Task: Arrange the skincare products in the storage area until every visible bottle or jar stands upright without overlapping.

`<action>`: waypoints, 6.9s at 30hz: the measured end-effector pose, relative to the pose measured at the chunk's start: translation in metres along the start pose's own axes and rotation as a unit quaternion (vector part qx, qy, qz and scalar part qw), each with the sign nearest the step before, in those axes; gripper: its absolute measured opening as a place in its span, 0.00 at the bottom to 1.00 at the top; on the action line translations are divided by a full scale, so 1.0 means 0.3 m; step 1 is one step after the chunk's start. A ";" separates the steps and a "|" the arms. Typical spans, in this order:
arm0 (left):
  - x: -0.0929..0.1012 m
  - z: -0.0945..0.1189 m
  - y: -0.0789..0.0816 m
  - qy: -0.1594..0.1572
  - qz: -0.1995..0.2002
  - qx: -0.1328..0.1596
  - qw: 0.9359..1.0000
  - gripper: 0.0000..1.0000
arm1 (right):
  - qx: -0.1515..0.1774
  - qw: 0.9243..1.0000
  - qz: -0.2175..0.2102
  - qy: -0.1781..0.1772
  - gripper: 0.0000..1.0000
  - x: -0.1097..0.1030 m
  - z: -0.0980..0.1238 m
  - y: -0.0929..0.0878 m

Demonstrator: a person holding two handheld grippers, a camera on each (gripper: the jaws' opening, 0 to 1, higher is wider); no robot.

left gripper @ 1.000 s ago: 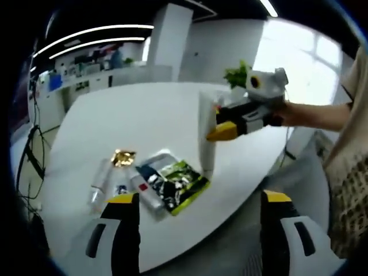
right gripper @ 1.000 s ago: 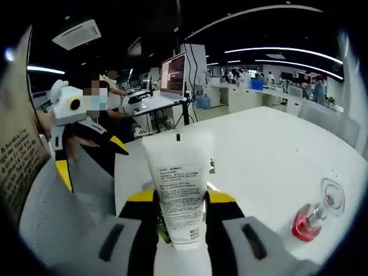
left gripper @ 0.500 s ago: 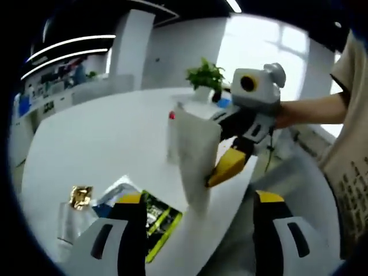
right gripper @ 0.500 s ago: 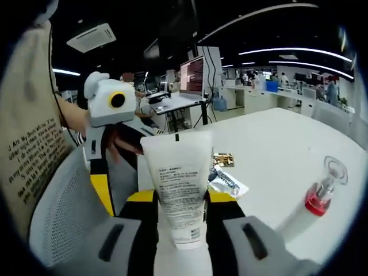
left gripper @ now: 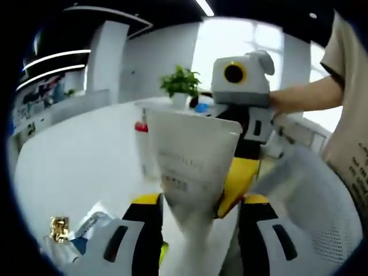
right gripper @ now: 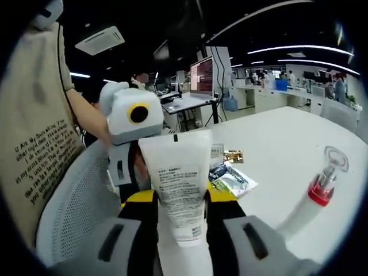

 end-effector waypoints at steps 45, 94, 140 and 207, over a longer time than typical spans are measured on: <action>0.037 -0.037 -0.029 0.170 -0.010 -0.016 0.985 0.31 | -0.082 0.961 0.011 -0.264 0.12 -0.066 0.041 -0.021; 0.014 -0.041 -0.041 -0.104 -0.170 -0.101 0.975 0.16 | -0.111 0.990 0.028 -0.085 0.20 -0.041 0.062 -0.049; -0.205 -0.153 0.041 -0.094 -0.169 -0.078 0.978 0.16 | 0.036 0.894 -0.139 -0.425 1.00 -0.024 0.276 -0.100; -0.398 0.020 0.061 0.022 -0.031 -0.098 0.994 0.65 | 0.017 0.902 -0.146 -0.407 0.98 -0.026 0.236 -0.117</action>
Point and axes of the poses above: the point that each gripper's makers call its tool centre point, and the gripper's own axes: z roughly backward along the fingers, x roughly to its right, y roughly out of its top, the point moved 5 cm from there along z, roughly backward along the fingers
